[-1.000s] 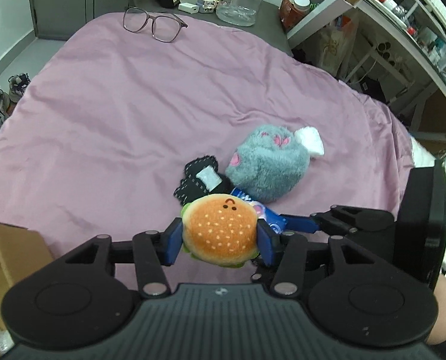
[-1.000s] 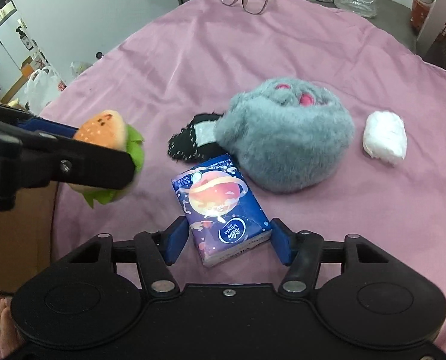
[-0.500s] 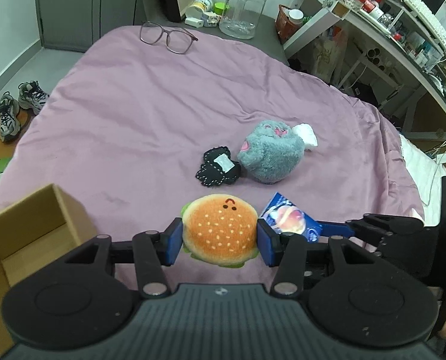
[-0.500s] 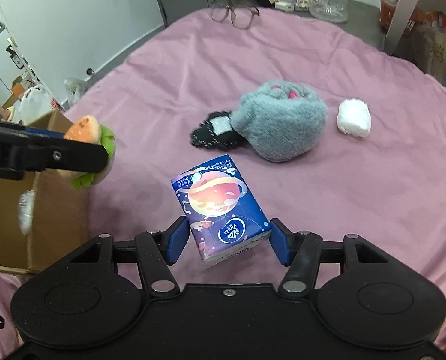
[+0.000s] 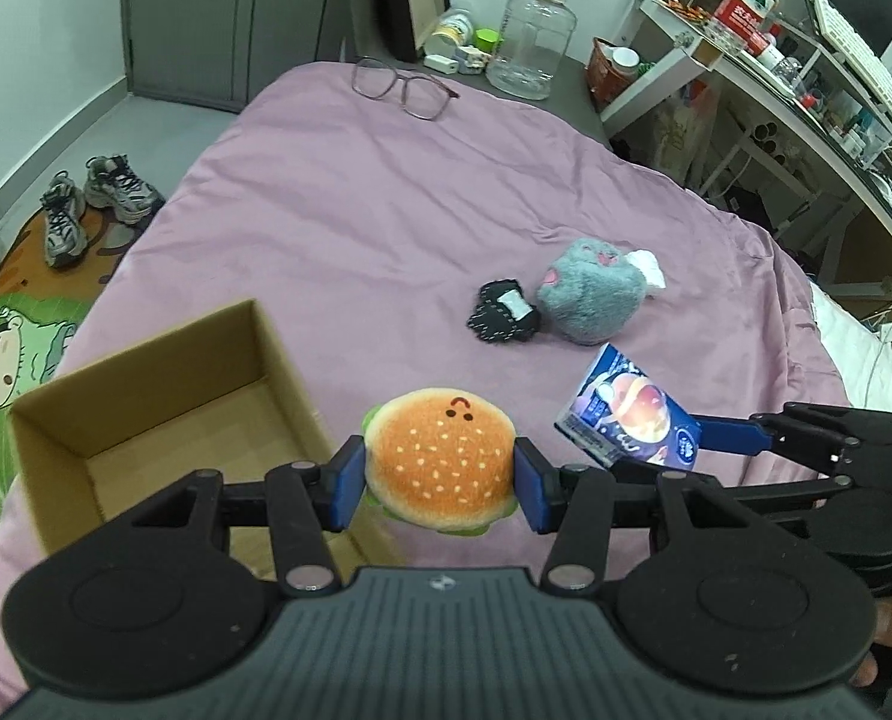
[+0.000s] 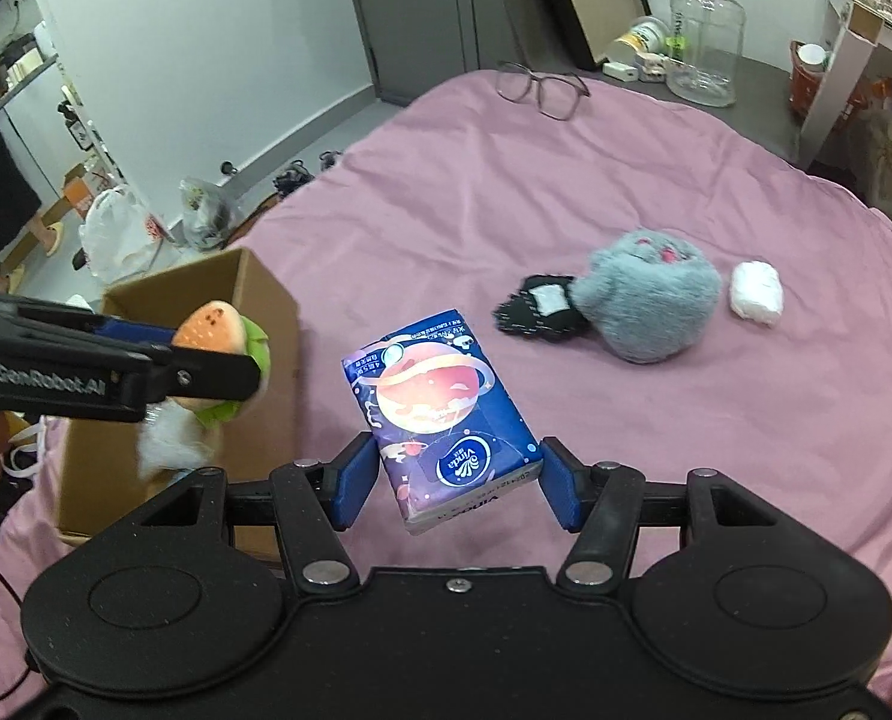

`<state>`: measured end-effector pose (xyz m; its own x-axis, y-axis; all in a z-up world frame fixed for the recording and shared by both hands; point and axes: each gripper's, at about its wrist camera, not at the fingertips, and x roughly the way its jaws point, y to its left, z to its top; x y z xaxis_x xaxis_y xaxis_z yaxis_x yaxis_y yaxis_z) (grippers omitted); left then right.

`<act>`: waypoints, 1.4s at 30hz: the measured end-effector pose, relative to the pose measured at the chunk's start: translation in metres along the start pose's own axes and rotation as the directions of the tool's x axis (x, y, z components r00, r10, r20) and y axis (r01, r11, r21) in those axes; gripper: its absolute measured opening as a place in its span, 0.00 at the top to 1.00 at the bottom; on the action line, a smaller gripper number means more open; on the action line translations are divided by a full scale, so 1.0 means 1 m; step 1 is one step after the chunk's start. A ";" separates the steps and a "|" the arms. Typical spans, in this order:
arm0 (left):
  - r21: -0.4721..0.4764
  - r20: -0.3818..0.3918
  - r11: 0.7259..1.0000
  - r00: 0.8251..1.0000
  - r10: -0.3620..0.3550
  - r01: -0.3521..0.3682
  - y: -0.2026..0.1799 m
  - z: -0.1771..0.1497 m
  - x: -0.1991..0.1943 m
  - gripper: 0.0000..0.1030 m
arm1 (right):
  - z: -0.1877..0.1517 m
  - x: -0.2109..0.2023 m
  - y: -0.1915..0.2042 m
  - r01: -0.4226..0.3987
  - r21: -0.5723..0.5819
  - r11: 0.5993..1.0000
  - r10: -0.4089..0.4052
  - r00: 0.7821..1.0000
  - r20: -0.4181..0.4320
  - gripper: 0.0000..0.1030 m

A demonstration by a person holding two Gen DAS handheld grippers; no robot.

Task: Organize soft objects
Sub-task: 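Carry the burger and tissue pack over the box and open both tools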

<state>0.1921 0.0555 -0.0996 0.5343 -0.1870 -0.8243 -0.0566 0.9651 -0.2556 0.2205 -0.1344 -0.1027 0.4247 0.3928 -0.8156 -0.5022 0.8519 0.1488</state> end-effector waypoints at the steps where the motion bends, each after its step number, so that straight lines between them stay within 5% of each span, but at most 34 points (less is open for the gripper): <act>1: -0.003 0.002 1.000 1.000 0.002 -0.002 0.003 -0.002 -0.002 0.51 | 0.001 -0.002 0.004 -0.010 0.003 1.000 0.010 1.000 0.002 0.45; 24: -0.060 0.007 0.997 0.999 0.045 -0.045 0.078 -0.022 -0.024 0.51 | 0.019 0.013 0.086 0.007 -0.031 1.000 -0.009 0.997 -0.073 0.45; 42: -0.141 0.015 0.988 0.998 0.064 -0.061 0.137 -0.025 -0.016 0.50 | 0.031 0.047 0.144 -0.059 -0.069 0.996 0.050 0.991 -0.127 0.44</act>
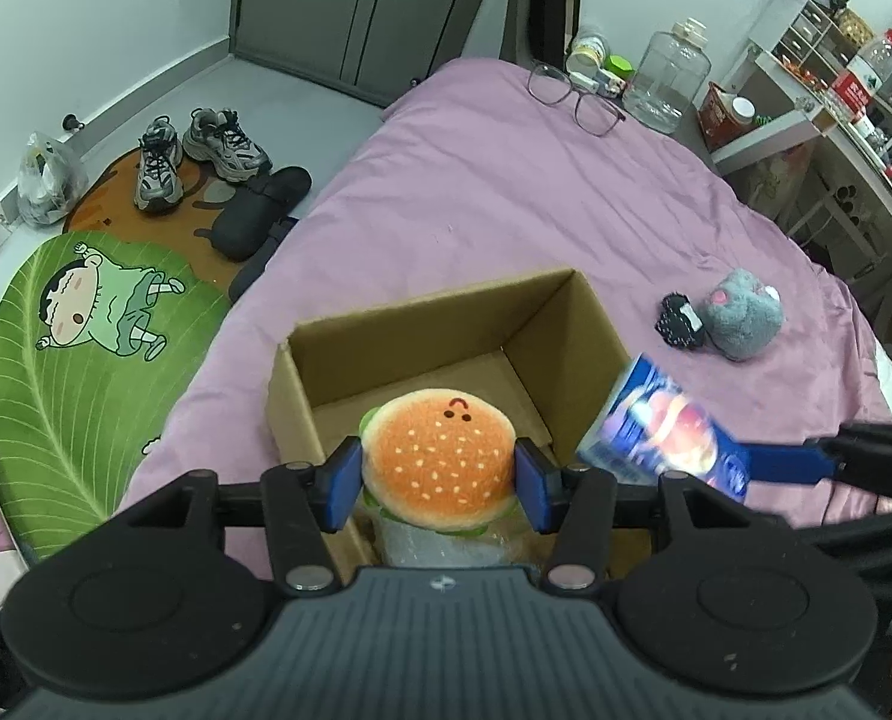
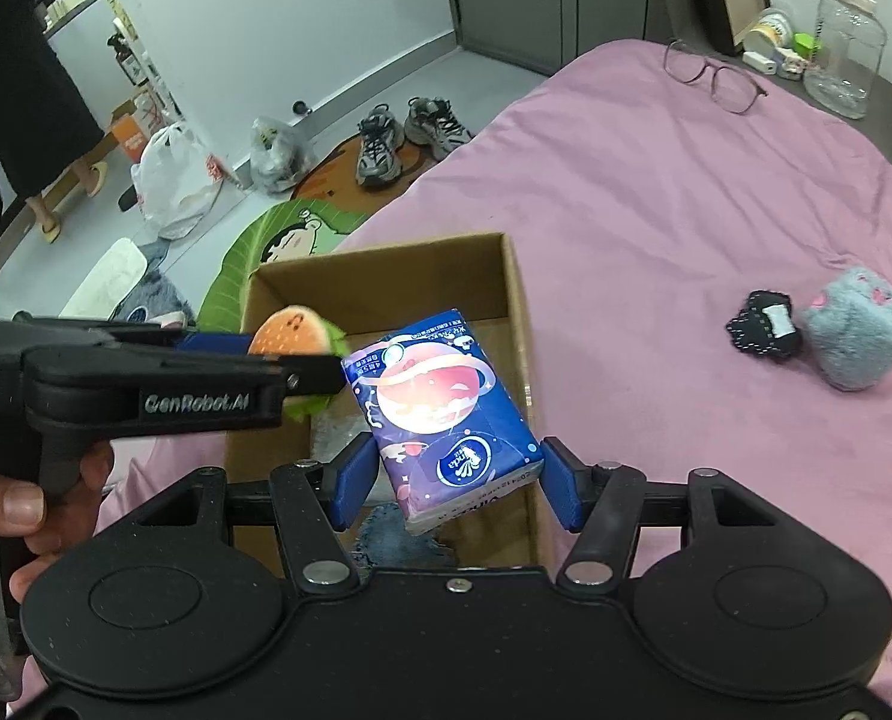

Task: Organize soft objects
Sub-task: 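Carry the burger and tissue pack over the box and open both tools, then move both open tools back toward the grey fluffy plush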

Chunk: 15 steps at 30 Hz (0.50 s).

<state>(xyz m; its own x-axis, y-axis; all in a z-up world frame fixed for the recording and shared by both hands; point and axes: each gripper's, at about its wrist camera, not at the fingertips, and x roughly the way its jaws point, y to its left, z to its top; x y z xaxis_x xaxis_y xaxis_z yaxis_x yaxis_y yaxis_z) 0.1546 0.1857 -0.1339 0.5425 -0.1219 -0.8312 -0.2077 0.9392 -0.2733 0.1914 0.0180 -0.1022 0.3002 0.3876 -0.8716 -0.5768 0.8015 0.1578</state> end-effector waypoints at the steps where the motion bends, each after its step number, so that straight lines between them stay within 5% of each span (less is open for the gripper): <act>1: -0.003 0.001 1.000 1.000 0.002 -0.002 0.001 0.001 0.001 0.50 | 0.000 0.001 0.001 -0.002 -0.001 1.000 0.002 1.000 -0.003 0.44; 6: -0.018 0.001 1.000 1.000 0.008 -0.008 0.002 0.008 0.006 0.47 | -0.005 0.004 0.009 -0.045 -0.033 0.998 0.044 0.999 -0.025 0.26; 15: -0.030 -0.016 1.000 1.000 0.004 -0.005 -0.002 0.014 0.009 0.40 | -0.006 -0.012 -0.004 -0.034 -0.013 0.999 0.034 0.999 0.004 0.26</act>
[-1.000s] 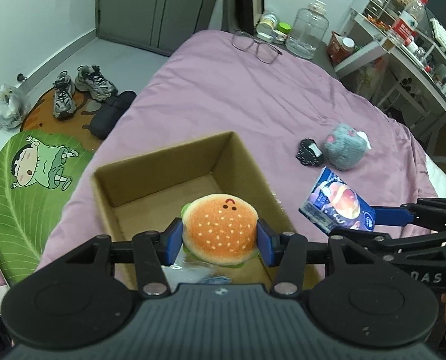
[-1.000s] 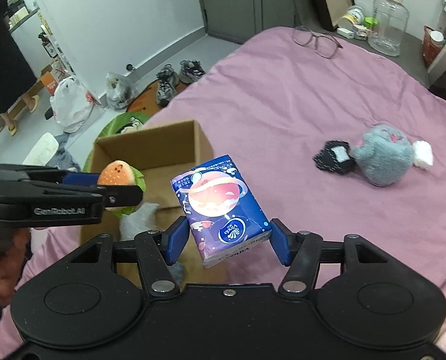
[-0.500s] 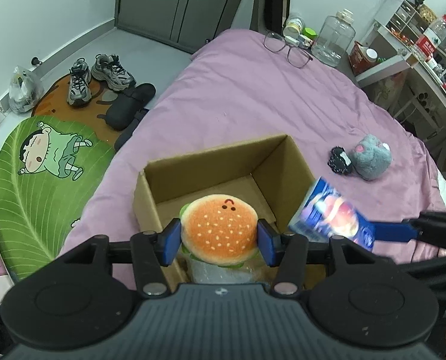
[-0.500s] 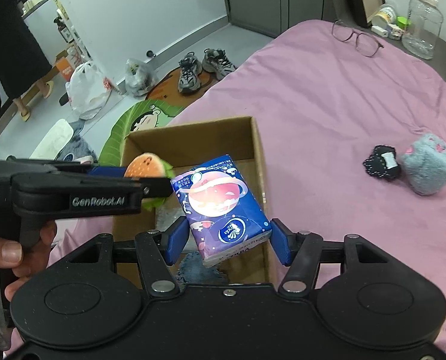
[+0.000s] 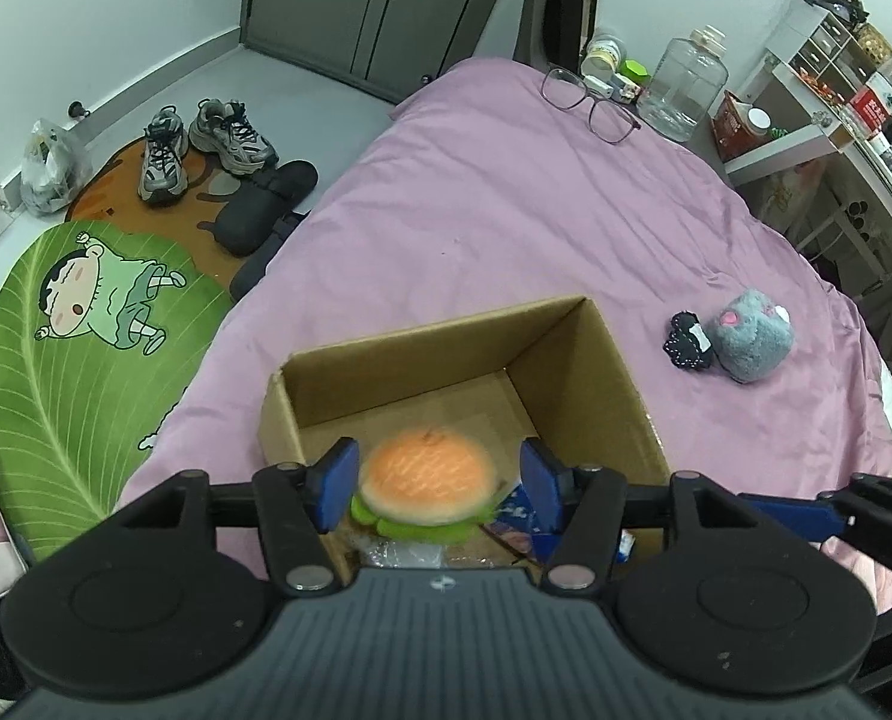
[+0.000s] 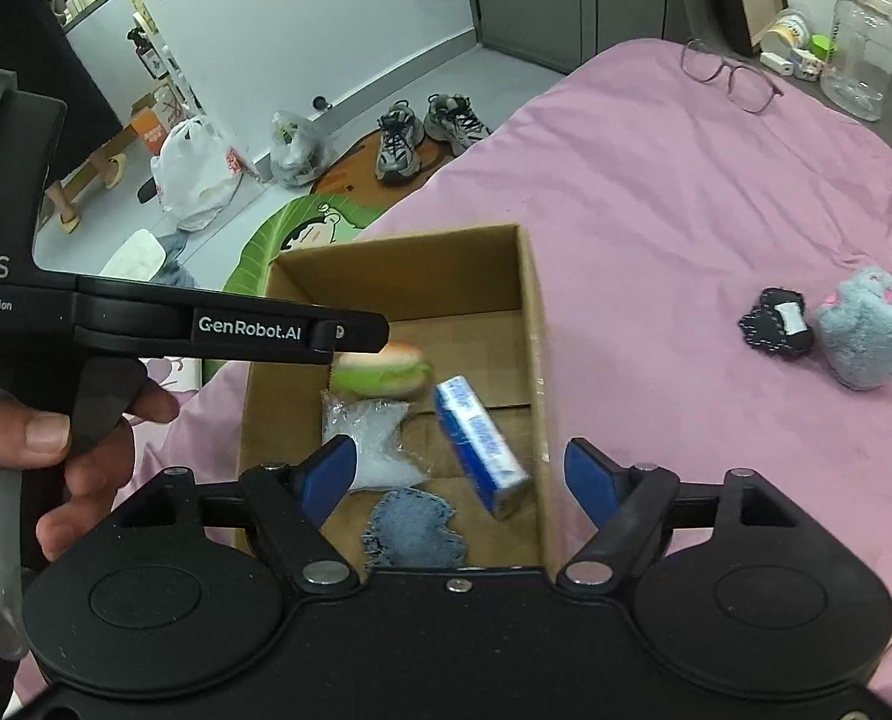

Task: Organize soft objects
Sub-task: 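Move both open tools back toward the grey fluffy plush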

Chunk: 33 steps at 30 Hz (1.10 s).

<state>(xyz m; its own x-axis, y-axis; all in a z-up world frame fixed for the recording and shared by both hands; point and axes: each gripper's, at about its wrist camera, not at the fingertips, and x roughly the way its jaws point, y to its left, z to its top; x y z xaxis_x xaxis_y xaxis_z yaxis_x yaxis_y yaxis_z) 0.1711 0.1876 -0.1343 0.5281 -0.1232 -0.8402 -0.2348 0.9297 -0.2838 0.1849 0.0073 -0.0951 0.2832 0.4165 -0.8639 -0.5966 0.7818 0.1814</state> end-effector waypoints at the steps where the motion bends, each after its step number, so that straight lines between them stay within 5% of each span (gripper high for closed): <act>1: 0.003 0.002 1.000 1.000 0.004 -0.004 -0.001 0.001 0.000 0.37 | -0.001 -0.001 -0.004 -0.001 0.006 1.000 0.001 1.000 0.003 0.26; 5: 0.002 0.028 0.999 0.999 0.039 -0.039 -0.009 0.001 -0.006 0.26 | -0.008 -0.010 -0.015 0.004 0.018 1.000 -0.005 1.000 0.019 0.26; 33: 0.160 0.029 0.987 0.999 -0.017 0.013 -0.133 0.005 -0.011 0.26 | -0.046 -0.058 -0.142 0.037 0.200 0.979 -0.067 0.987 0.144 0.22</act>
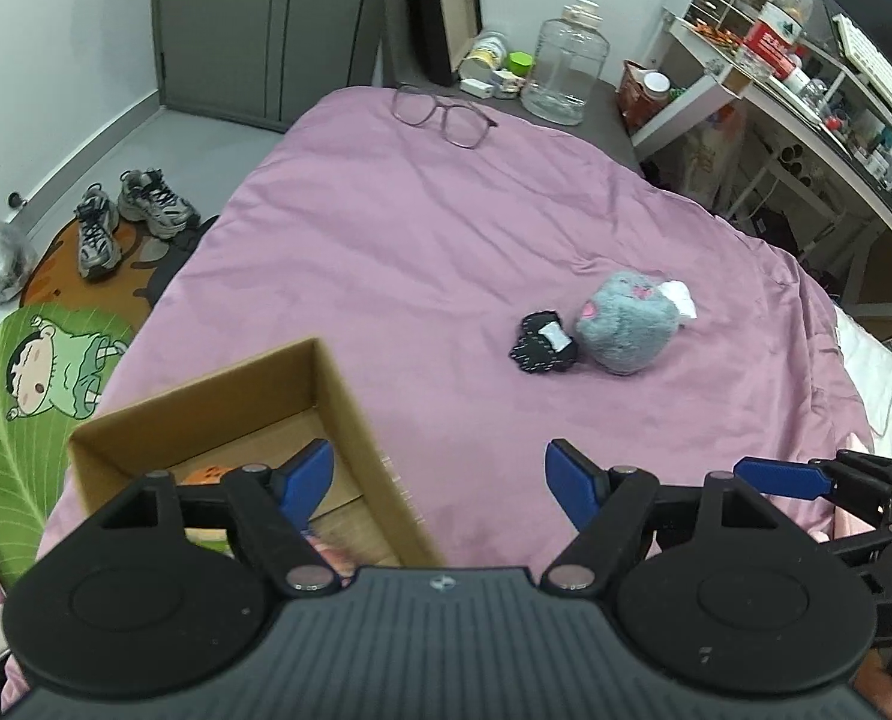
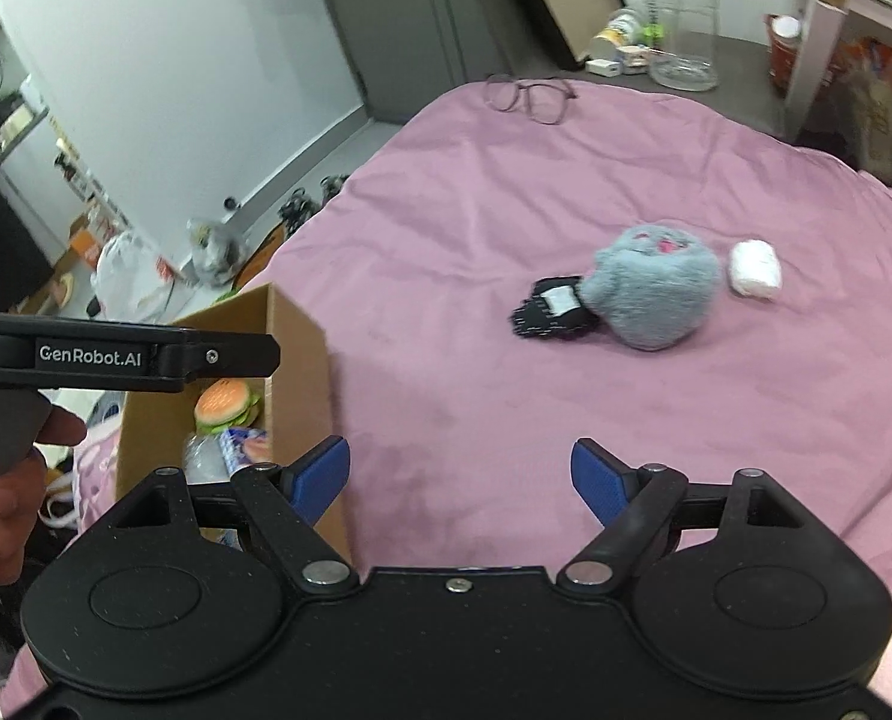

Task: Organize soft objects
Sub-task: 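Move both open tools back toward the grey fluffy plush, then close both tools on the grey fluffy plush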

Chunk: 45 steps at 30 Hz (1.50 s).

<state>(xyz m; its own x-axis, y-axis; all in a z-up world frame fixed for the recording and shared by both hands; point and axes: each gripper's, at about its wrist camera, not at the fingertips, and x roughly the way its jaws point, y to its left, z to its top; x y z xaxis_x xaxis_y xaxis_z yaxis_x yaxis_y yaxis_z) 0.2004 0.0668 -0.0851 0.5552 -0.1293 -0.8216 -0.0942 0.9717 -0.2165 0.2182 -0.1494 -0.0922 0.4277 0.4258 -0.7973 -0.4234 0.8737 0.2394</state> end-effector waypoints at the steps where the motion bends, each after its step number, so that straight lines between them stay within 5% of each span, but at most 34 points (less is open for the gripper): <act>1: 0.002 -0.002 1.000 1.000 -0.001 0.001 -0.004 0.002 0.002 0.26 | 0.000 0.000 -0.006 0.003 0.011 1.000 -0.003 1.000 0.002 0.22; 13: 0.008 -0.017 1.000 1.000 -0.014 0.014 -0.052 0.026 0.038 0.26 | 0.011 -0.002 -0.079 -0.012 0.158 0.987 0.000 0.997 0.074 0.26; 26: 0.062 -0.036 0.997 0.999 0.038 -0.036 -0.096 0.058 0.088 0.26 | 0.037 0.028 -0.143 -0.013 0.245 0.970 -0.001 0.998 0.056 0.36; 45: 0.054 -0.041 0.999 0.999 0.004 -0.001 -0.126 0.098 0.145 0.34 | 0.073 0.067 -0.185 -0.018 0.372 0.928 -0.010 0.997 0.072 0.43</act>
<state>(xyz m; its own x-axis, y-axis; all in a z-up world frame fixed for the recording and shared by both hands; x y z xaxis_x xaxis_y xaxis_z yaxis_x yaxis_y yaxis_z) 0.3742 -0.0551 -0.1250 0.5207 -0.1338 -0.8432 -0.0498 0.9812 -0.1864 0.3833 -0.2654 -0.1498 0.4884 0.4329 -0.7577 -0.1035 0.8909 0.4423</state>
